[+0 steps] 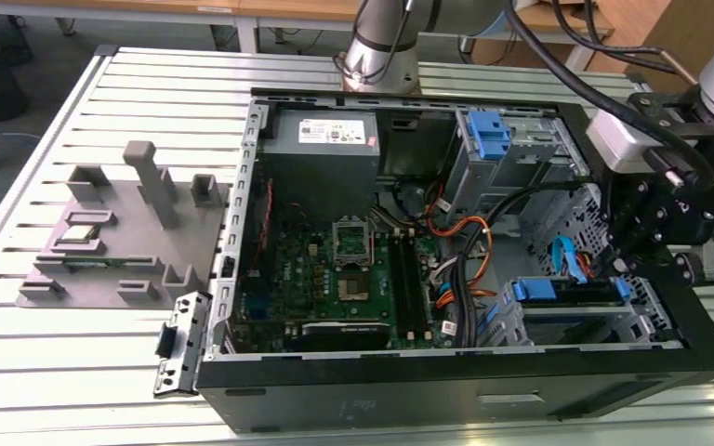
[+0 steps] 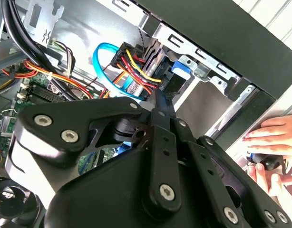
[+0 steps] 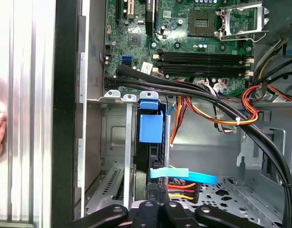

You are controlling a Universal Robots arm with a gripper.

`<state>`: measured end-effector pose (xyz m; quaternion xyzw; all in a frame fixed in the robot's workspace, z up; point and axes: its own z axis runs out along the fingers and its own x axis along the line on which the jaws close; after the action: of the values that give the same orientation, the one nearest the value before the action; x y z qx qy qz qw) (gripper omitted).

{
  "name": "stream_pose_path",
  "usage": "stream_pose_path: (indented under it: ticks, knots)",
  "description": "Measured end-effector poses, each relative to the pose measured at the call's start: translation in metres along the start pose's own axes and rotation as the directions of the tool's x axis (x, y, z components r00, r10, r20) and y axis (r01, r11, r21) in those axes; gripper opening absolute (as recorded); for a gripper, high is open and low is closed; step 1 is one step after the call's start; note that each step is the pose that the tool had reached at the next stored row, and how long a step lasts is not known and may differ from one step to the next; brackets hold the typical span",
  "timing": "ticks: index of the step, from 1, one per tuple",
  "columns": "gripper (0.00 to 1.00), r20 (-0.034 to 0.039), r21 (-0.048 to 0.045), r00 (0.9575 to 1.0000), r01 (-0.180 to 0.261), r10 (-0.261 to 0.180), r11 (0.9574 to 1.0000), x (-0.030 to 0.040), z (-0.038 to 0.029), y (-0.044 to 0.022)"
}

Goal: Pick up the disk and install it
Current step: 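Insert the second disk wire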

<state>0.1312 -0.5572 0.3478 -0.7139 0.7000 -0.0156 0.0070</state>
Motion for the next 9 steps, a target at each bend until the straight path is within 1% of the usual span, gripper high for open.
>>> stream_pose_path:
  ticks: [1,9]
  knots:
    - [0.1,0.0001,0.0,1.0,0.0,0.0,1.0,0.0,-0.0001,0.0]
    - [0.1,-0.0003,0.0,1.0,0.0,0.0,1.0,0.0001,-0.0017,0.0]
